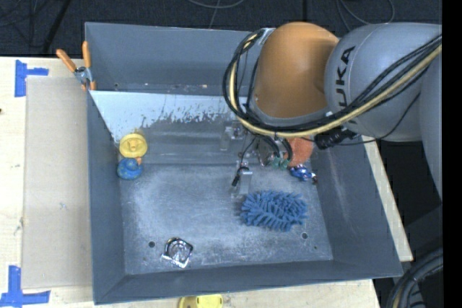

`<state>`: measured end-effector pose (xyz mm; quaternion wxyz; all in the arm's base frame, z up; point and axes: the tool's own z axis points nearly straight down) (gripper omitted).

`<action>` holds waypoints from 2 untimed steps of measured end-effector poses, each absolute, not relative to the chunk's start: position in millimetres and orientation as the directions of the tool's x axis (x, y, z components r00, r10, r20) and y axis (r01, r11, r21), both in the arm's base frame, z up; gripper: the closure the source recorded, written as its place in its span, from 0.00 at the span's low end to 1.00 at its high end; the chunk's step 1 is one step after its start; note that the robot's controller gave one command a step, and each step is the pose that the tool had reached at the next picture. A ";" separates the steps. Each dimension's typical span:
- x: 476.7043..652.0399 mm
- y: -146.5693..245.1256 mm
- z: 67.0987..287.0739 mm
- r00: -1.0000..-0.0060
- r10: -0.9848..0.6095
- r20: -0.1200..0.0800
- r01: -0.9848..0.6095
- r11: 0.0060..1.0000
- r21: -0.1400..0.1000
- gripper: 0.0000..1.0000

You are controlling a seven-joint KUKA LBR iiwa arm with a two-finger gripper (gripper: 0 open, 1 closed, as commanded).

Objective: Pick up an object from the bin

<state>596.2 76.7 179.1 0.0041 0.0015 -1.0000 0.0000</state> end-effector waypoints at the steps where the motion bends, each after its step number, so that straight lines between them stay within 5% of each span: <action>1: 597.6 76.3 184.0 -1.000 -0.002 0.000 -0.002 1.000 0.001 0.00; 2: 597.2 75.9 183.9 -1.000 -0.001 0.001 -0.001 1.000 0.001 0.00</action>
Offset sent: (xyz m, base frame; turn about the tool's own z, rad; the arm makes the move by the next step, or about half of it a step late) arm -0.0475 -0.0712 -0.0257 -0.0995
